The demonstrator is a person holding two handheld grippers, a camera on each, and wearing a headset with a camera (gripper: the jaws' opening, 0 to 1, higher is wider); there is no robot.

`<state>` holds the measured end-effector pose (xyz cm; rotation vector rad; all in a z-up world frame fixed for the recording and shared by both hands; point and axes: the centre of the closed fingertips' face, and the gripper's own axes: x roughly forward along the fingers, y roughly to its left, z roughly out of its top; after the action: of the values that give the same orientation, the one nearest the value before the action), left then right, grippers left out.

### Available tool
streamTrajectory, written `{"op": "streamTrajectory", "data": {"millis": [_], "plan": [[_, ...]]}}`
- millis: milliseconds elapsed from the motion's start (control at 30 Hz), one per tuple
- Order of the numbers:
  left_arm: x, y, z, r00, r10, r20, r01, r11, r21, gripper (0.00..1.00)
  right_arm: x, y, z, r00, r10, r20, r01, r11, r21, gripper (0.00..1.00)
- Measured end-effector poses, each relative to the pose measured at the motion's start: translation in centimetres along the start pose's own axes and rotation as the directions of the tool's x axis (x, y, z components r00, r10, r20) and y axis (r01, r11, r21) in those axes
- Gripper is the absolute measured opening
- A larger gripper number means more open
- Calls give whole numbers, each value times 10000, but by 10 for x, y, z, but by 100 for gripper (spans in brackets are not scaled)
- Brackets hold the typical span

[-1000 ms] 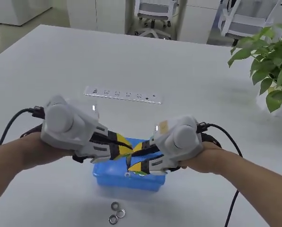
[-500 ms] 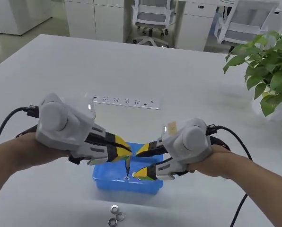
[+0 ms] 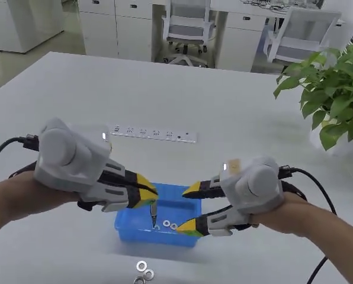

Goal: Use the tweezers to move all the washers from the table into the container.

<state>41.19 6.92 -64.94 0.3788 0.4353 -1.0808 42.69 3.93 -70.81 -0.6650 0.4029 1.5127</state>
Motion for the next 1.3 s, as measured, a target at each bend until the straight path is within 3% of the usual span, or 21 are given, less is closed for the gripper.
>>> {"op": "streamTrajectory", "data": {"millis": [567, 833, 1100, 1300], "plan": [[-15, -8, 0, 9998, 147, -139, -148, 9999, -78, 6, -23, 13, -17, 9975, -663, -240, 680, 9944, 810, 64], [-21, -15, -2, 9997, 232, -113, -233, 9997, -118, 6, -29, 24, -27, 9965, -787, -297, 815, 9906, 1099, 67], [-21, -26, -9, 9997, 146, -210, -150, 9997, -203, 6, -31, 31, -31, 9955, -902, -280, 931, 9873, 1290, 69], [-20, -29, -16, 9992, 341, -209, -347, 9991, -252, 6, -32, 35, -32, 9942, -1054, -222, 1075, 9838, 1435, 73]]}}
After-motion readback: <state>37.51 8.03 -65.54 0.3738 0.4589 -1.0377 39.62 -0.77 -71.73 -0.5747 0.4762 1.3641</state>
